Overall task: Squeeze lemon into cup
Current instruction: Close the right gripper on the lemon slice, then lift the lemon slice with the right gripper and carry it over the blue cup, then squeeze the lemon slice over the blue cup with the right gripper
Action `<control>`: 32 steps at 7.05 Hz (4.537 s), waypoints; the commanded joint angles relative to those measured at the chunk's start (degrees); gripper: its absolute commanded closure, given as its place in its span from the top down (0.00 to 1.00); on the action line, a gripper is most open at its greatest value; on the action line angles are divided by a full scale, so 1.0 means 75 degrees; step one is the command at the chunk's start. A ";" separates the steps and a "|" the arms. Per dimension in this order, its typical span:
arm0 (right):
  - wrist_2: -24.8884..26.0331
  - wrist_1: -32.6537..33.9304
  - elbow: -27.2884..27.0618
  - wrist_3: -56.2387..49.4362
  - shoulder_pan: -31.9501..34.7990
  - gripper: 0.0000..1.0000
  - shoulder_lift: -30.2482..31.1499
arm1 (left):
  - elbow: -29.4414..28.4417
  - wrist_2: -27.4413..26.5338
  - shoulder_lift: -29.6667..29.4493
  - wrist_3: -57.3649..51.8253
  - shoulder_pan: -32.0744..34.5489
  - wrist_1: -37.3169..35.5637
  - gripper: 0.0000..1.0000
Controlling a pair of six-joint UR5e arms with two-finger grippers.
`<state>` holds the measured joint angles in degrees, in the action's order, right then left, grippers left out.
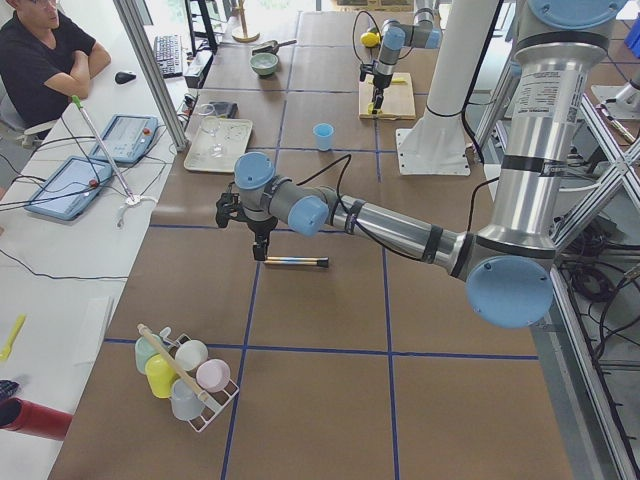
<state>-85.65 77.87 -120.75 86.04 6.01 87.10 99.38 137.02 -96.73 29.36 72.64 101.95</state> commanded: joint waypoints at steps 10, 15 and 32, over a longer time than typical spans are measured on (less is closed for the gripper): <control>-0.0238 0.0140 -0.0609 0.0012 0.0322 0.49 0.0106 | 0.0050 0.0012 0.0007 0.0058 0.0007 0.0000 1.00; -0.1142 0.2152 -0.1549 0.0000 0.1460 0.49 -0.1107 | 0.0015 0.0012 0.0007 0.0047 -0.0005 0.0000 1.00; -0.1799 0.2590 0.2846 -0.0059 0.2644 1.00 -0.5566 | 0.0003 0.0023 -0.0005 0.0058 -0.0005 0.0012 1.00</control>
<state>-99.14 97.46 -99.30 85.57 25.85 45.39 99.41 137.20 -96.74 29.80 72.60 102.04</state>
